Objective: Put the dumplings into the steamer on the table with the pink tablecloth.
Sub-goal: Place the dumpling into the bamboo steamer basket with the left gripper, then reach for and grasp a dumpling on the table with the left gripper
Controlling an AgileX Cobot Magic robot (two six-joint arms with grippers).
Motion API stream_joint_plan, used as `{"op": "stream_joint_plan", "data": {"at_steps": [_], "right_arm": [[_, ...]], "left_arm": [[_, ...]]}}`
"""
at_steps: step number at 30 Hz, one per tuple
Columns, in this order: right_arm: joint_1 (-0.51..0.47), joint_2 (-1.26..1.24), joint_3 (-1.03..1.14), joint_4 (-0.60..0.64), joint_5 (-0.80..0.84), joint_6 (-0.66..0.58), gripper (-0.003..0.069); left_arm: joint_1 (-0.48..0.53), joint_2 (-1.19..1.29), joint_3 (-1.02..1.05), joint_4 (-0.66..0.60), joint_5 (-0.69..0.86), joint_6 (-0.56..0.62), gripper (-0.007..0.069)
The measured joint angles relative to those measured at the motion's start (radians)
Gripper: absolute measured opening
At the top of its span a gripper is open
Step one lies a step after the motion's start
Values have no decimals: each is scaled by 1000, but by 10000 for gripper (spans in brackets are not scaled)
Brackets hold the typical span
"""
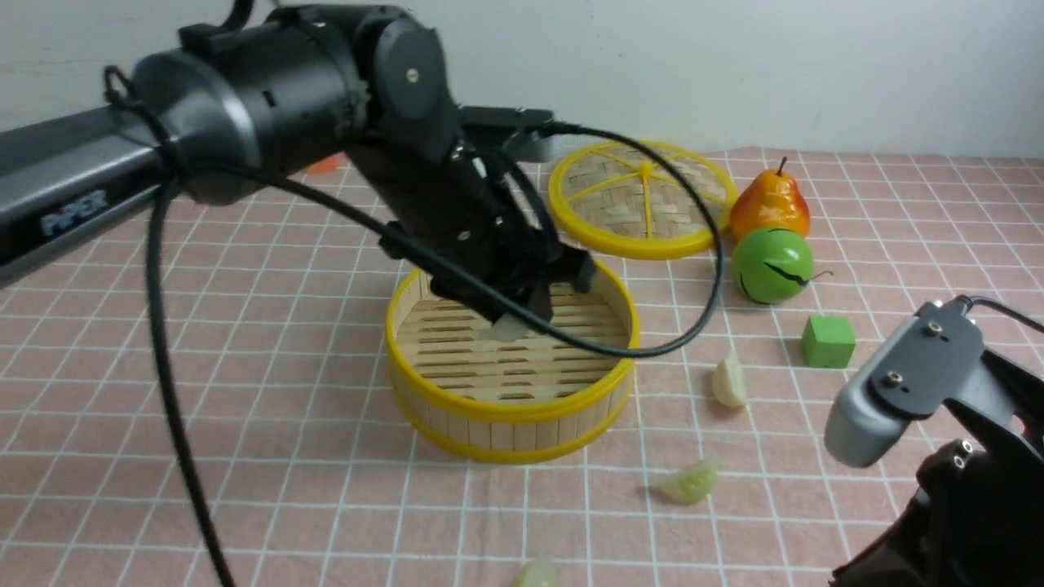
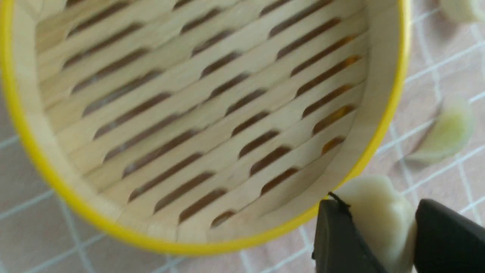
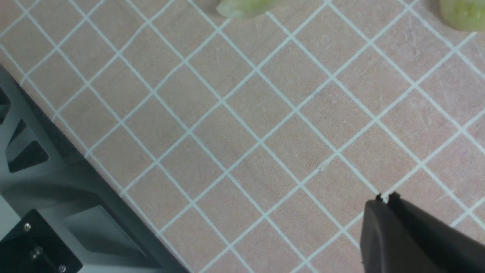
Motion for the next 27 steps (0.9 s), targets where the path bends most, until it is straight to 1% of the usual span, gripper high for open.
{"op": "stream_joint_plan", "data": {"at_steps": [1, 3, 5, 10, 12, 13, 14, 16, 18, 19, 20, 22, 23, 24, 27], "right_arm": [[0, -14, 0, 0, 38, 2, 15], [0, -28, 0, 0, 56, 6, 16], [0, -75, 0, 0, 106, 28, 20], [0, -189, 0, 0, 153, 82, 22], [0, -238, 0, -1, 157, 91, 24], [0, -260, 0, -1, 158, 91, 25], [0, -276, 0, -1, 158, 91, 25], [0, -310, 0, -2, 158, 91, 26], [0, -334, 0, -12, 156, 91, 28], [0, -334, 0, -12, 156, 91, 28], [0, -342, 0, -29, 147, 91, 29], [0, -344, 0, -50, 131, 91, 32], [0, -344, 0, -53, 131, 91, 32], [0, -345, 0, -65, 117, 91, 31], [0, -346, 0, -96, 93, 91, 31]], "left_arm": [[-6, 73, -89, 5, 0, -42, 245], [-6, 115, -135, 12, 0, -67, 245], [-4, 216, -231, 59, 1, -119, 245], [-3, 366, -347, 172, 8, -175, 244], [-3, 398, -362, 196, 8, -189, 270], [-3, 409, -366, 203, 8, -198, 315], [-3, 414, -367, 204, 8, -200, 340], [-3, 416, -371, 204, 14, -202, 430], [-3, 407, -391, 203, 58, -203, 519], [-3, 407, -391, 203, 58, -203, 526], [-3, 379, -404, 197, 116, -203, 573], [-5, 338, -408, 192, 186, -199, 599], [-5, 333, -408, 192, 192, -197, 600], [-12, 286, -409, 192, 233, -188, 598], [-46, 180, -381, 193, 246, -182, 575]]}}
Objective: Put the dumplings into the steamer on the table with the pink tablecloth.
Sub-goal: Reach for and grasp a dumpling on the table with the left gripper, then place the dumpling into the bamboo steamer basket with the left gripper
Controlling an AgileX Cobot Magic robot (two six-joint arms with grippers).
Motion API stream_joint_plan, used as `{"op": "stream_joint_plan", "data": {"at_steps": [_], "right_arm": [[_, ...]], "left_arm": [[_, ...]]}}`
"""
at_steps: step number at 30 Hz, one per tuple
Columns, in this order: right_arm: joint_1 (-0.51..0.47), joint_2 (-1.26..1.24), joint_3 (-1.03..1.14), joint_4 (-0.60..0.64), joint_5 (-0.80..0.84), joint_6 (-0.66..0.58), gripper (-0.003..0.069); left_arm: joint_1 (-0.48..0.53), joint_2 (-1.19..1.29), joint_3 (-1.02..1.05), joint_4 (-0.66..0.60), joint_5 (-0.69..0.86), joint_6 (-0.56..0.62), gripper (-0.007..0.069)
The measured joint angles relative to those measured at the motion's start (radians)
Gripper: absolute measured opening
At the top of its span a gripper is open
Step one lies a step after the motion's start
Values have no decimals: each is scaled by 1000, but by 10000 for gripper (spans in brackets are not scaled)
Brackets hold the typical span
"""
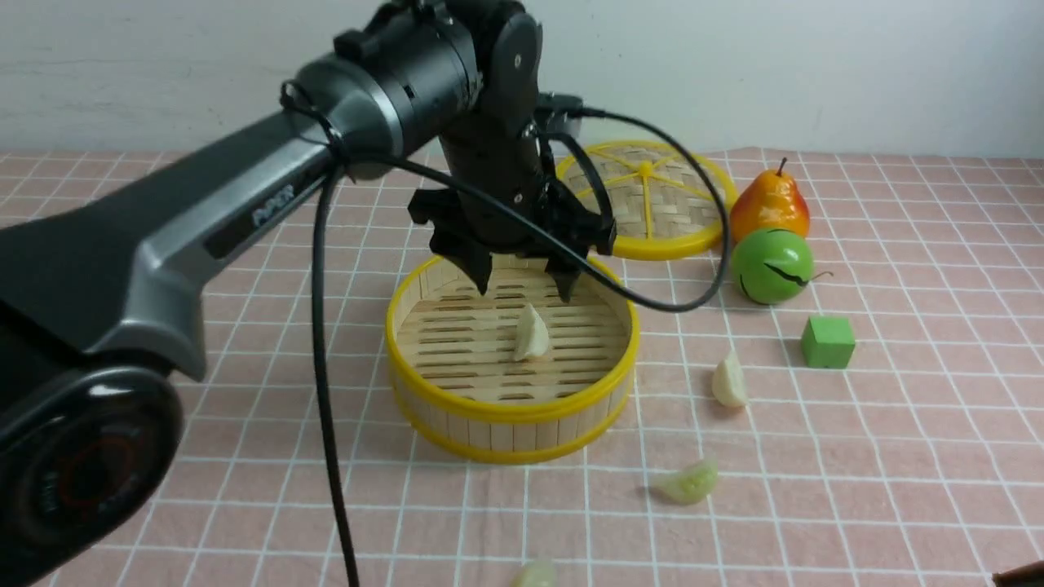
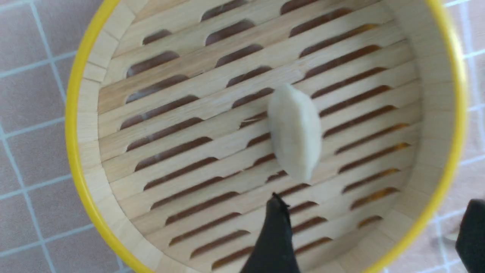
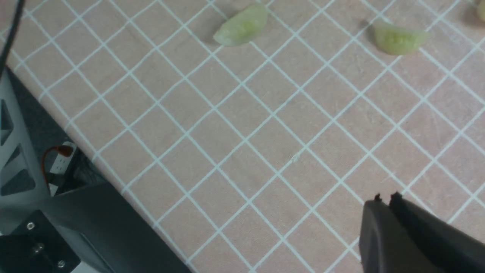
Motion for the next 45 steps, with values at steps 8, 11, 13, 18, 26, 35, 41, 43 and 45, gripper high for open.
{"op": "stream_joint_plan", "data": {"at_steps": [8, 11, 13, 18, 26, 35, 41, 43, 45], "right_arm": [[0, 0, 0, -46, -17, 0, 41], [0, 0, 0, -46, -16, 0, 42], [0, 0, 0, -46, -16, 0, 44], [0, 0, 0, -46, -16, 0, 53], [0, 0, 17, -45, -19, 0, 59], [0, 0, 57, -44, -30, 0, 69], [0, 0, 59, -43, -35, 0, 74], [0, 0, 59, -43, -35, 0, 74], [0, 0, 59, -43, -36, 0, 74]], "left_arm": [[-192, -251, 377, -1, 8, -4, 541], [-222, -286, 512, -1, 10, -28, 541], [-228, -296, 566, -1, 7, -49, 541], [-231, -306, 771, -13, -144, -99, 541], [-231, -305, 980, -31, -496, -105, 535], [-231, -237, 1008, -13, -570, -106, 316], [-231, -236, 972, 5, -524, -106, 248], [-231, -244, 941, 27, -475, -106, 248], [-231, -270, 886, 62, -416, -105, 248]]}}
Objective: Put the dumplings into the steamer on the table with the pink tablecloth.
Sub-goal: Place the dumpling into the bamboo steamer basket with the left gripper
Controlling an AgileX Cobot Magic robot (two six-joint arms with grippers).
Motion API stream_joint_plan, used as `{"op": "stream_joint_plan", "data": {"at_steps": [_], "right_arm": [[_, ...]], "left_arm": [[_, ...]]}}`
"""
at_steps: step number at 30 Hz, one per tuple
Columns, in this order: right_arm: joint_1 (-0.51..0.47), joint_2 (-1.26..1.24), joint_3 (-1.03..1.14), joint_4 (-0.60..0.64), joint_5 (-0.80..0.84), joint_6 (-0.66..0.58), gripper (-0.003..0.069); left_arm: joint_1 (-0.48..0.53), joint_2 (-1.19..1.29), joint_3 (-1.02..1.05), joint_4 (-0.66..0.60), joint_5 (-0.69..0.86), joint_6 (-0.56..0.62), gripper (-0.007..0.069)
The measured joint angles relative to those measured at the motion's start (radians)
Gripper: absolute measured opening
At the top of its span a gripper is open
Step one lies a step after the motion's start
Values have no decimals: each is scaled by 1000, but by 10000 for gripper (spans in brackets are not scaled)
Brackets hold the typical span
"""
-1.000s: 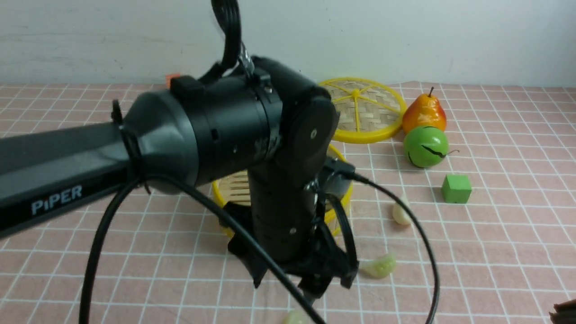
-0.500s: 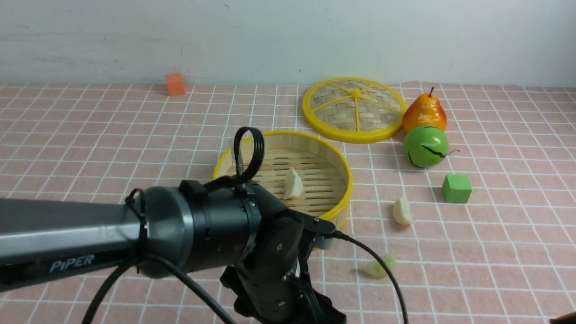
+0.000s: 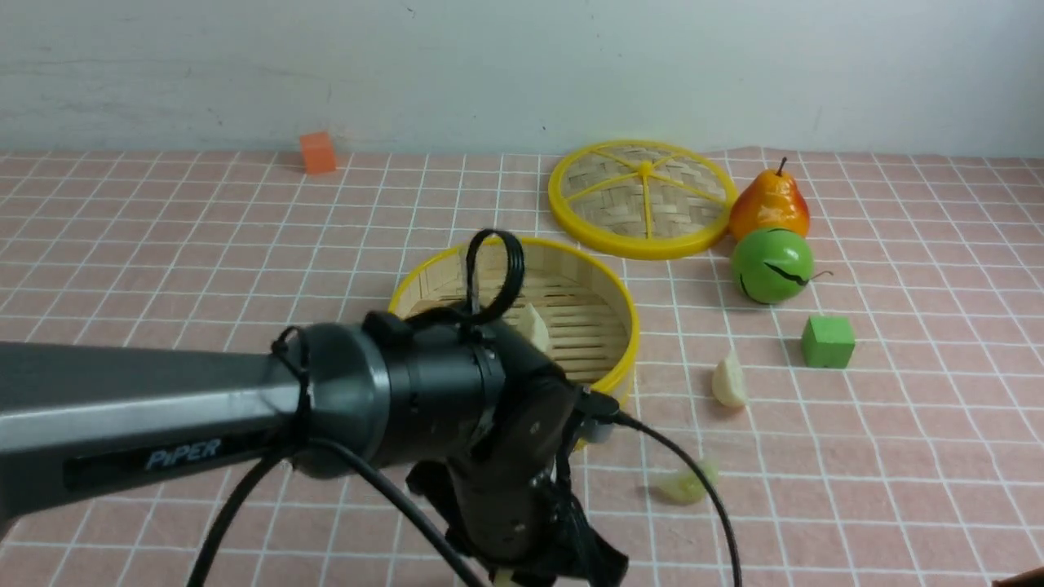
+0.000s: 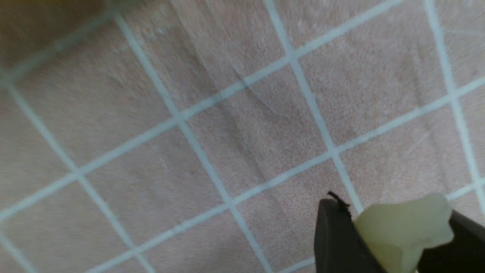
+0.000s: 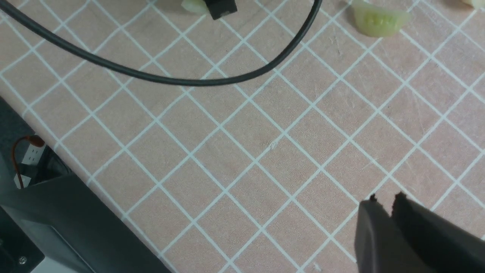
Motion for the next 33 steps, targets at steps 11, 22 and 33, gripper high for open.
{"op": "stream_joint_plan", "data": {"at_steps": [11, 22, 33], "right_arm": [[0, 0, 0, 12, -23, 0, 77], [0, 0, 0, 16, -25, 111, 85], [0, 96, -13, -29, -17, 205, 84]], "left_arm": [[205, 17, -412, 95, 144, 19, 248], [338, 290, -566, 76, 108, 19, 248], [343, 351, -640, 72, 144, 19, 426]]}}
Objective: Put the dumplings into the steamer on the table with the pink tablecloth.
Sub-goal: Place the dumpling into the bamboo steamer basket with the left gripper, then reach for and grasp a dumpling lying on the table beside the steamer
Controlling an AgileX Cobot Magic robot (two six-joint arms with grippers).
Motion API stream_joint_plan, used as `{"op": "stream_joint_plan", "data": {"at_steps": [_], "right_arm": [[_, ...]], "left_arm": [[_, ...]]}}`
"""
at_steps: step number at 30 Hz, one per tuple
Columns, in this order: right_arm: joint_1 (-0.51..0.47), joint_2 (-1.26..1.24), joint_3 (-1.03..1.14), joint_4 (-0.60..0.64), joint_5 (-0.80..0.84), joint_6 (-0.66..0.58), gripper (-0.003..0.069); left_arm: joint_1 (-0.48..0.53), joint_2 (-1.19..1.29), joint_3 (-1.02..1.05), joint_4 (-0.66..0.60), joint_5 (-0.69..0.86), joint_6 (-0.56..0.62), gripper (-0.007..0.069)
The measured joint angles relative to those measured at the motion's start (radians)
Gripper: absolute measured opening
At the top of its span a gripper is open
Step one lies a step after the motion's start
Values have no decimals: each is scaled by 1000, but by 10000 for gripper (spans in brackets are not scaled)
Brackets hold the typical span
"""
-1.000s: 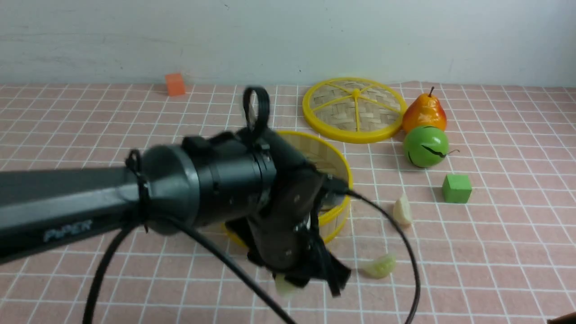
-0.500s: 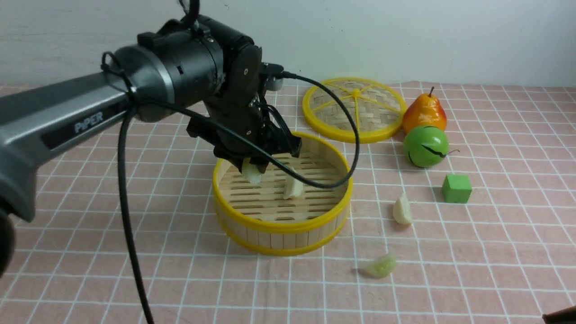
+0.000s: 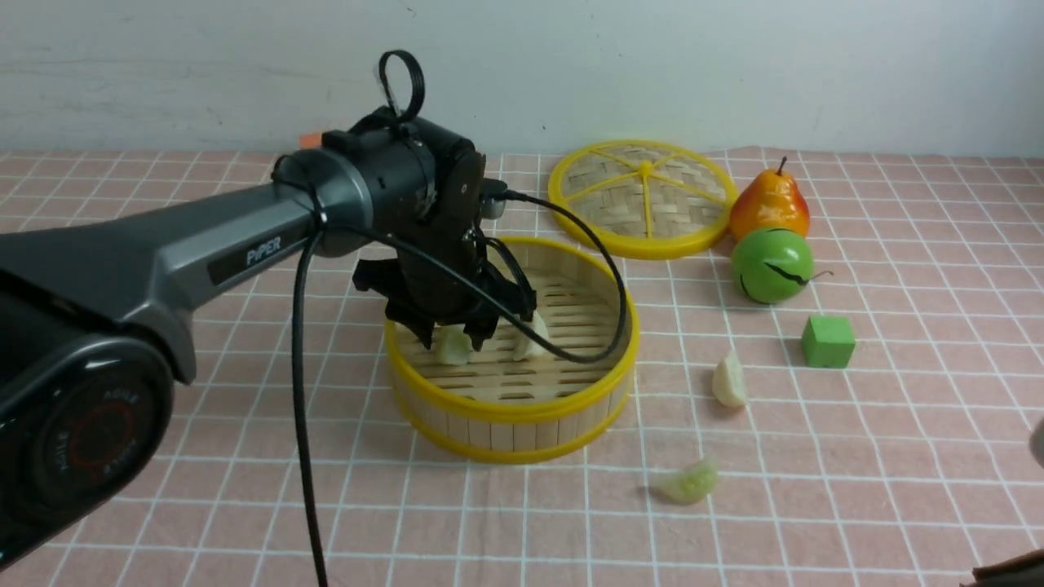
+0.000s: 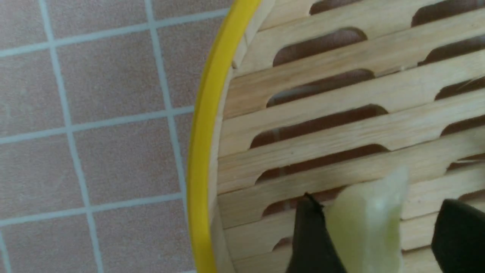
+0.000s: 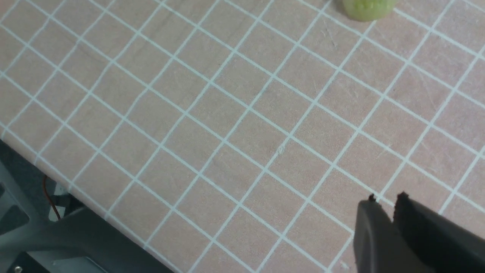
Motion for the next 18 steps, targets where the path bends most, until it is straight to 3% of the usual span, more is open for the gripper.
{"op": "stream_joint_plan", "data": {"at_steps": [5, 8, 12, 14, 18], "right_arm": [[0, 158, -68, -50, 1, 5, 87], [0, 273, -131, -68, -25, 5, 97], [0, 421, -199, -70, -66, 5, 132], [0, 524, -243, -70, -97, 5, 185], [0, 663, -289, -74, -170, 32, 314]], "left_arm": [[0, -96, -112, -1, 99, 1, 431], [0, -216, -145, -1, 151, 11, 380], [0, -353, -143, -3, 211, 30, 272], [0, -462, -107, -4, 228, 32, 160], [0, -607, -9, -4, 229, 33, 11]]}}
